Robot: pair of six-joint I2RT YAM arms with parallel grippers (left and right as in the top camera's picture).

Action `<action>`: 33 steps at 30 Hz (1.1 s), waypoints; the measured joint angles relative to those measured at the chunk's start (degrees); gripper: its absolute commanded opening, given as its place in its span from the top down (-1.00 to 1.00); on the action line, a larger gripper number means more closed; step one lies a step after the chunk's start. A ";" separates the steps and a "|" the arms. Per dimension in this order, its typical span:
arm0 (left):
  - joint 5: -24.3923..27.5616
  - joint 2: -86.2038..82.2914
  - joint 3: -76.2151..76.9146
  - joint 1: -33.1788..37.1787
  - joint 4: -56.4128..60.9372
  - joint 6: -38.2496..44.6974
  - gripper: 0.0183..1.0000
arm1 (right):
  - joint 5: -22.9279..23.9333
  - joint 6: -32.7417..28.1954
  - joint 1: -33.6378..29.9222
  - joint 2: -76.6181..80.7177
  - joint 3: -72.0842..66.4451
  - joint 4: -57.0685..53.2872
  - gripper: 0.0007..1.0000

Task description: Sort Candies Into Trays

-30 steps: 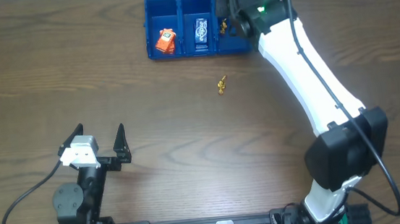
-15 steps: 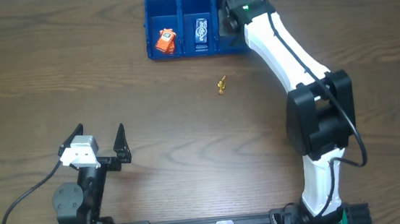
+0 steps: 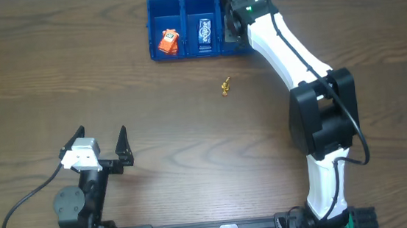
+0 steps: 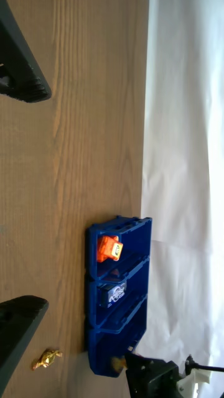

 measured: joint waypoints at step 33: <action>0.00 0.00 0.02 0.00 0.00 0.00 -1.00 | -9.86 4.39 7.74 -5.92 -2.12 -16.46 -0.99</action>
